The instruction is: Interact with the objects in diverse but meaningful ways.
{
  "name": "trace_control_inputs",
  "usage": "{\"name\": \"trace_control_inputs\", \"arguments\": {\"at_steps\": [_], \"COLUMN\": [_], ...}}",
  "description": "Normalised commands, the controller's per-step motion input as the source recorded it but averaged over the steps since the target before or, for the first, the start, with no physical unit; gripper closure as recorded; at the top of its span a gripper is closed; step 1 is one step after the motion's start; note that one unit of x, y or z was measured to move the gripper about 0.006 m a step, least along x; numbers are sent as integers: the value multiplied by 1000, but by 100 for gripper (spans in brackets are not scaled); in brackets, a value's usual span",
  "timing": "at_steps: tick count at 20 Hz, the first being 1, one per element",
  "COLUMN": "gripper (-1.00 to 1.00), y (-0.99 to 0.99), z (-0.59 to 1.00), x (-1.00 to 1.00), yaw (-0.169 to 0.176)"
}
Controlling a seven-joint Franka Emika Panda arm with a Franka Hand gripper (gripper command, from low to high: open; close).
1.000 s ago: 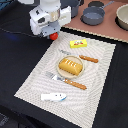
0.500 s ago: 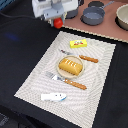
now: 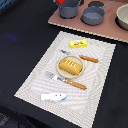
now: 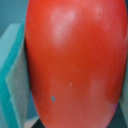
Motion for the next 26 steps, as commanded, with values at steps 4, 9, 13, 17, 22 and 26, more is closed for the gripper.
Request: {"name": "trace_control_inputs", "arguments": {"at_steps": [4, 9, 13, 17, 22, 26], "gripper": [100, 100, 100, 100, 100, 100], "y": [380, 227, 189, 162, 271, 361], "z": [944, 633, 238, -114, -339, -381], "x": [846, 876, 739, 473, 277, 24], "yaw": [-56, -67, -66, -26, -2, 0]}}
